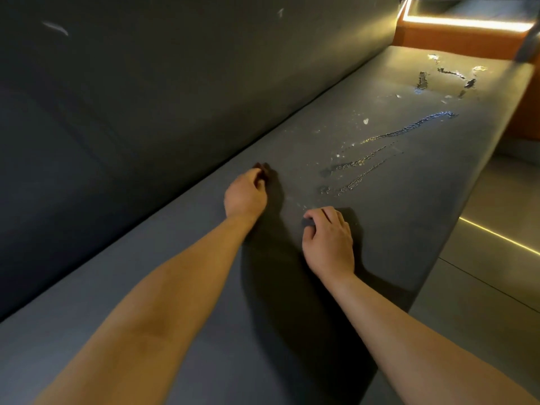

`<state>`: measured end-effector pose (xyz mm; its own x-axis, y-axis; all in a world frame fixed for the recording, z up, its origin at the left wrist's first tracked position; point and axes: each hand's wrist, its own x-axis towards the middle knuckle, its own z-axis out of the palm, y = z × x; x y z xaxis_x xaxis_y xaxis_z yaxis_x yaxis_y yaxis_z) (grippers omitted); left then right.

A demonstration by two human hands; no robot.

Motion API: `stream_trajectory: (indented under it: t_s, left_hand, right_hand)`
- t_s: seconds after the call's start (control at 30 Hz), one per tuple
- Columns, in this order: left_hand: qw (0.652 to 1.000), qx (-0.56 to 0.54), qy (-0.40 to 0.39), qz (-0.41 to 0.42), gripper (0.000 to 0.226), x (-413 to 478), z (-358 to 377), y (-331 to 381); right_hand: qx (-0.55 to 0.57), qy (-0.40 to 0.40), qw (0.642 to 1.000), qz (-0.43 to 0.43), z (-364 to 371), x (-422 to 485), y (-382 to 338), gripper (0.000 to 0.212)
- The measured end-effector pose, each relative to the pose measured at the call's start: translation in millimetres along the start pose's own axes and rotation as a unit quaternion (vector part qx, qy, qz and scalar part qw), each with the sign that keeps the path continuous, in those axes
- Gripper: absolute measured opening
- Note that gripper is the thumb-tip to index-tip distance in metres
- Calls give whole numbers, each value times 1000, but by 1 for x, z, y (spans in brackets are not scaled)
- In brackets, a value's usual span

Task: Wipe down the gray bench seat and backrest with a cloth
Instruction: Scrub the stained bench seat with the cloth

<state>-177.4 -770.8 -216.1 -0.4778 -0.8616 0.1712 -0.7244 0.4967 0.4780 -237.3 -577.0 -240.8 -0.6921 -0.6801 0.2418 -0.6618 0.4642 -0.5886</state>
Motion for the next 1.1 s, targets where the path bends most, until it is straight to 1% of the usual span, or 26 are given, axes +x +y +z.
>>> stream_trajectory:
  t_s: [0.1, 0.17, 0.37, 0.4, 0.47, 0.53, 0.6, 0.63, 0.83, 0.97, 1.03, 1.1]
  left_hand:
    - [996, -11, -39, 79, 37, -35, 12, 22]
    - [992, -23, -49, 117, 37, -55, 17, 34]
    - [982, -20, -61, 178, 37, -54, 13, 25]
    - [983, -20, -47, 175, 37, -48, 13, 23]
    - [989, -22, 1, 144, 37, -31, 11, 13]
    - [996, -23, 45, 78, 38, -10, 6, -3]
    - [998, -32, 53, 7, 39, 2, 2, -12]
    - [999, -33, 43, -7, 40, 3, 4, -11]
    - [999, -27, -8, 23, 41, -19, 16, 15]
    - [996, -16, -47, 78, 39, -50, 25, 39]
    - [995, -12, -56, 82, 38, -61, 27, 48]
    - [994, -2, -72, 78, 38, -69, 25, 54]
  right_hand:
    - [18, 11, 1000, 9, 1, 0, 0, 21]
    - [35, 21, 999, 20, 1, -1, 0, 18]
    - [41, 18, 999, 18, -2, -2, 0, 14]
    - [42, 16, 999, 17, -2, -2, 0, 14]
    - [43, 15, 999, 14, -3, -2, 1, 12]
    - [44, 17, 999, 11, -2, -2, 2, 10]
    - [46, 18, 999, 10, 0, 0, 2, 10]
    - [45, 19, 999, 11, 1, 0, 2, 10]
    - [59, 30, 998, 11, 2, 2, 3, 11]
    - [67, 31, 997, 30, -1, 1, 3, 15]
    - [73, 11, 996, 51, -11, 2, 3, 19]
    - [74, -28, 995, 57, -25, 4, 0, 25]
